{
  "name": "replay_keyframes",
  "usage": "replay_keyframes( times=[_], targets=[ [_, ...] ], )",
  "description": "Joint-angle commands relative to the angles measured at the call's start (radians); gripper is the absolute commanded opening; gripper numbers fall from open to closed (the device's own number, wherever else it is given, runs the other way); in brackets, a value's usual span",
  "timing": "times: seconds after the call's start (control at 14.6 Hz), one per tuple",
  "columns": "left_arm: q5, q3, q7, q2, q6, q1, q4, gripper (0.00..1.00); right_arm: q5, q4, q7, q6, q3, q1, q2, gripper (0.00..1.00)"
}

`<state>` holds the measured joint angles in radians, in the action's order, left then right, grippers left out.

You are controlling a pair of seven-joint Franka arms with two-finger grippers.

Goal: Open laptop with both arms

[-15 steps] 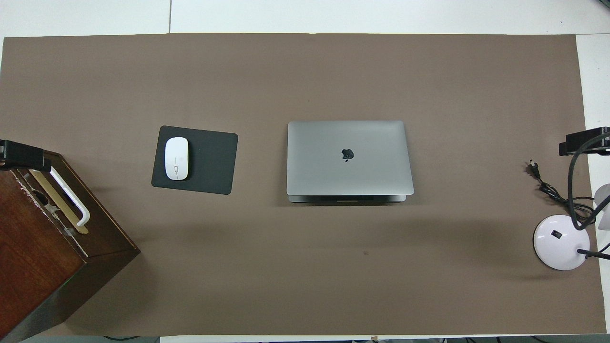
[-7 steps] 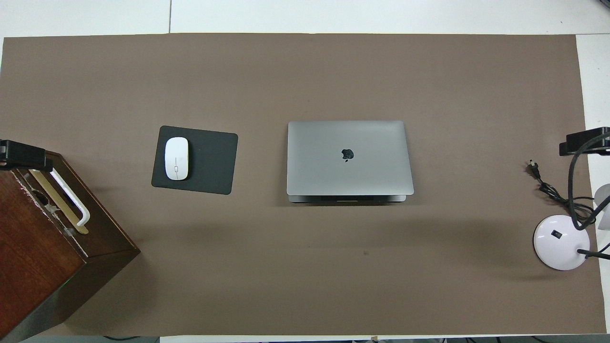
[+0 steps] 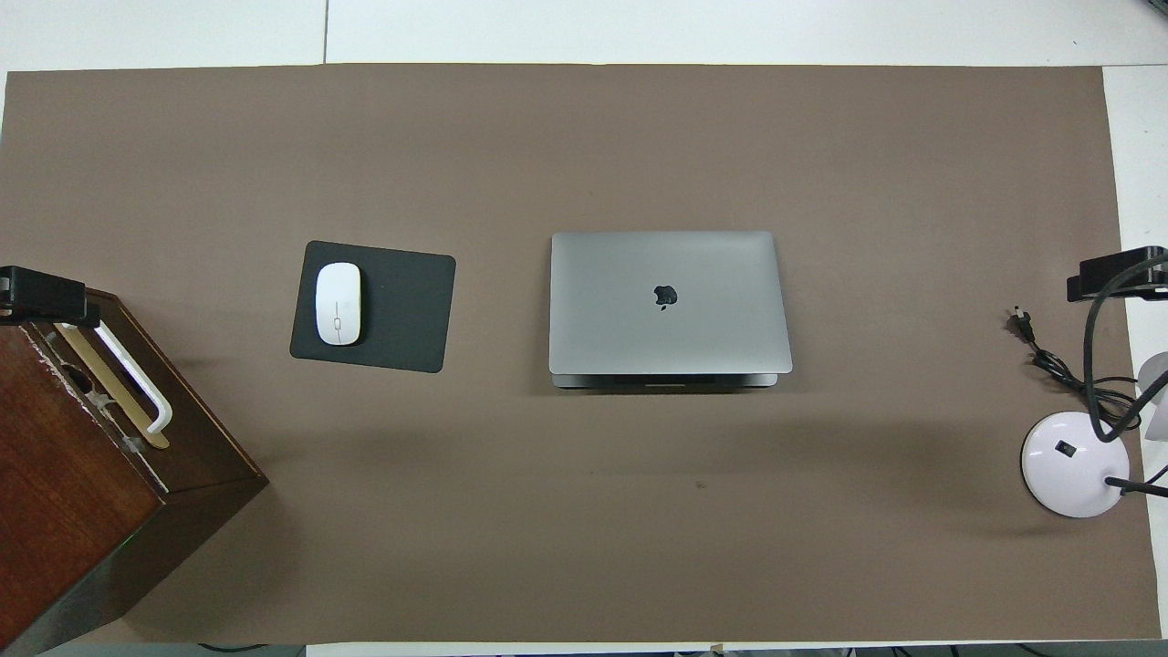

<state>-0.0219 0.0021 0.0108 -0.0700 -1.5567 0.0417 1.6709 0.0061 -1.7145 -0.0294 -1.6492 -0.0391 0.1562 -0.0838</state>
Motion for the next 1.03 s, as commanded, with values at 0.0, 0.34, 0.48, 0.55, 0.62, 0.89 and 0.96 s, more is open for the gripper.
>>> replay_keyframes(
  times=[0.0, 0.34, 0.48, 0.55, 0.62, 0.89, 0.96],
  targets=[
    [0.02, 0.004, 0.034, -0.027, -0.029, -0.003, 0.033, 0.54, -0.011, -0.037, -0.041, -0.02, -0.005, 0.017, -0.03, 1.0],
    [0.02, 0.004, 0.031, -0.025, -0.059, 0.003, 0.033, 0.0, -0.011, -0.034, -0.058, -0.02, -0.005, 0.022, -0.03, 1.0],
    [0.019, 0.004, 0.034, -0.025, -0.066, 0.003, 0.033, 0.0, -0.011, -0.034, -0.058, -0.021, -0.004, 0.022, -0.03, 1.0],
    [0.016, 0.006, 0.032, -0.024, -0.08, 0.004, 0.032, 0.0, -0.011, -0.034, -0.058, -0.032, -0.004, 0.022, -0.03, 1.0],
    [0.014, 0.01, 0.031, -0.022, -0.101, 0.004, 0.032, 0.0, -0.011, -0.037, -0.053, -0.043, -0.005, 0.02, -0.03, 1.0],
    [-0.009, 0.012, 0.018, -0.011, -0.207, 0.003, 0.03, 0.0, -0.011, -0.076, -0.055, -0.05, -0.005, 0.017, -0.047, 1.0],
    [-0.01, 0.01, 0.018, -0.011, -0.239, 0.001, 0.032, 0.0, -0.011, -0.073, -0.06, -0.052, -0.005, 0.019, -0.047, 1.0]
  ],
)
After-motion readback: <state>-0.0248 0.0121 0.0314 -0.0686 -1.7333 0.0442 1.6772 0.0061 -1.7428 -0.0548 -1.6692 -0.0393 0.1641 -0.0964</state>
